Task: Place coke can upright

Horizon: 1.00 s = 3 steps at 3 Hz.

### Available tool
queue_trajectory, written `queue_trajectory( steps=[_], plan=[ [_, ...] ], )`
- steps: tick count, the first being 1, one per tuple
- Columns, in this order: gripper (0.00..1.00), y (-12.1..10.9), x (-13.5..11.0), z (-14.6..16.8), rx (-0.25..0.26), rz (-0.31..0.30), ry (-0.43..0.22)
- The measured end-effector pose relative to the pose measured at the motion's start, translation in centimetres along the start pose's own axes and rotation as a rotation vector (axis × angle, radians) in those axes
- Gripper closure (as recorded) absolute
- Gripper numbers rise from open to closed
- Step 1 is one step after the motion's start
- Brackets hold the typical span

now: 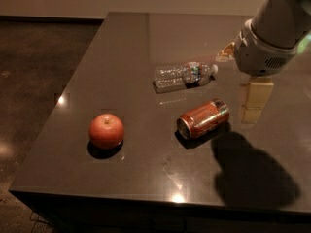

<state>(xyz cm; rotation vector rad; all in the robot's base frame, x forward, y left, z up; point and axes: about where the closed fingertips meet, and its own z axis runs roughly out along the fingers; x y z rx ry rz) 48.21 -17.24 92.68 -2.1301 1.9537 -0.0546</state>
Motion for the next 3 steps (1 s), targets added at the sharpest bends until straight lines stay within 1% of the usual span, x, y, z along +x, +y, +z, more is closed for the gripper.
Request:
queue_trajectory(
  steps=[1,2,3],
  plan=[
    [0.00,0.3,-1.1,2.2,-0.054,-0.121,0.001],
    [0.00,1.0,-2.2,3.8,-0.099,-0.225,0.016],
    [0.00,1.8,-3.1,5.0,-0.121,-0.305,0.035]
  ],
)
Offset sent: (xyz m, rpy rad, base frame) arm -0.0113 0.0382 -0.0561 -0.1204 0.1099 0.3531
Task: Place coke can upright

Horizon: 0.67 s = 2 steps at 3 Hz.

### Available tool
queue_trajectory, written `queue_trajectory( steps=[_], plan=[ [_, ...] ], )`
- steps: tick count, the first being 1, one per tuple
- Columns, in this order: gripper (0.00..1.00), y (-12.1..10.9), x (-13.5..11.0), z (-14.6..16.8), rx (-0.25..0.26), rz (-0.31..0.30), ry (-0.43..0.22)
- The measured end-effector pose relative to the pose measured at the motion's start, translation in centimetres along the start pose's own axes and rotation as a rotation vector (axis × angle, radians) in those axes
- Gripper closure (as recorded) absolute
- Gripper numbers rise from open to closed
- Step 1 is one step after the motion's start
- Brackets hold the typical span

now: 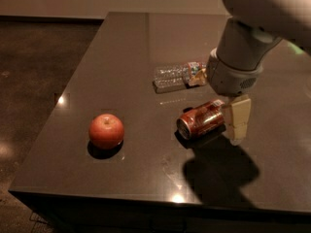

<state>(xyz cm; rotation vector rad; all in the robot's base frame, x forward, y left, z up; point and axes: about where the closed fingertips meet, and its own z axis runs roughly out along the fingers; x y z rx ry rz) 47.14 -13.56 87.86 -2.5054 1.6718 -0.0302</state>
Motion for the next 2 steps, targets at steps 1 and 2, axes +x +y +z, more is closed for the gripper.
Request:
queue_trajectory(
  steps=[1,2],
  plan=[
    [0.00,0.26,-0.72,1.24,-0.021,-0.055,0.027],
    [0.18,0.35,-1.11,2.14,-0.040,-0.078,0.042]
  ],
)
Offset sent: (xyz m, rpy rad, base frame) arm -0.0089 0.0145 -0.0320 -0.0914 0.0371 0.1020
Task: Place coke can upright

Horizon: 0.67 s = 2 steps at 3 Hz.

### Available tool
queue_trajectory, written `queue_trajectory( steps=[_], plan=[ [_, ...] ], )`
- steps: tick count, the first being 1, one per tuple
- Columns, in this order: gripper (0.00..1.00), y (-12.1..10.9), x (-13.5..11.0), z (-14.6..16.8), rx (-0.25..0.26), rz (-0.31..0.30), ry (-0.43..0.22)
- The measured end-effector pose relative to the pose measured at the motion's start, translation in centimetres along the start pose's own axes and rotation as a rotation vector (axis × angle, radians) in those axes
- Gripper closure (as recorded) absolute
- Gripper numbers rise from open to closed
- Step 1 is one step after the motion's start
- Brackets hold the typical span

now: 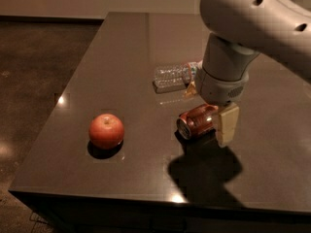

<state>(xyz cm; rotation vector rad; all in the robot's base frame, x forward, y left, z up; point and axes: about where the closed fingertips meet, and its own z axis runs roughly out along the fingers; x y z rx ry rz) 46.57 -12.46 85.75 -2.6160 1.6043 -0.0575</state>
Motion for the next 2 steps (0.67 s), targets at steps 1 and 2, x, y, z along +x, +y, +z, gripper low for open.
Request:
queue_trajectory(
  steps=[1,2],
  plan=[
    [0.42,0.03,-0.23,0.49,-0.016,-0.004,0.010],
    [0.65,0.07,-0.24,0.53,-0.022,0.010,0.017]
  ],
)
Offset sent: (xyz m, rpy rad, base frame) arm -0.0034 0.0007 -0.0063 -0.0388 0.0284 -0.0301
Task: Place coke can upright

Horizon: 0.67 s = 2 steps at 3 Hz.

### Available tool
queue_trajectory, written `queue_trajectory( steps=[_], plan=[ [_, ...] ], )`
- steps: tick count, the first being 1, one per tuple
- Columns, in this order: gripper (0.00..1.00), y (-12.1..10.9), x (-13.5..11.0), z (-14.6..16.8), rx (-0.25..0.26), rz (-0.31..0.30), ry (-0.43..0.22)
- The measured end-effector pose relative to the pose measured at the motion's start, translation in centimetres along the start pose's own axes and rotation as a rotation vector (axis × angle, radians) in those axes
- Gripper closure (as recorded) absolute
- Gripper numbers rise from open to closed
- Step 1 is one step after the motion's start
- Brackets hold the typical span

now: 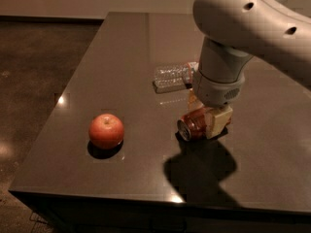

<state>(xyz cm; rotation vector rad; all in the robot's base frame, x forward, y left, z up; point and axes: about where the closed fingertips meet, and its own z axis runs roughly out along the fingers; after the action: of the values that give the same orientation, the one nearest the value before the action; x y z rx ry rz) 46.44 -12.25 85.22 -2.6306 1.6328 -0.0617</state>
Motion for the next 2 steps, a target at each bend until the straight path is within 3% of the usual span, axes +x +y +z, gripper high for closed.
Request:
queue_trajectory(
  steps=[1,2],
  plan=[
    [0.96,-0.3,1.3,-2.7,0.026,0.137,-0.104],
    [1.00,-0.9,1.1,-6.0,0.077,0.233,-0.258]
  ],
)
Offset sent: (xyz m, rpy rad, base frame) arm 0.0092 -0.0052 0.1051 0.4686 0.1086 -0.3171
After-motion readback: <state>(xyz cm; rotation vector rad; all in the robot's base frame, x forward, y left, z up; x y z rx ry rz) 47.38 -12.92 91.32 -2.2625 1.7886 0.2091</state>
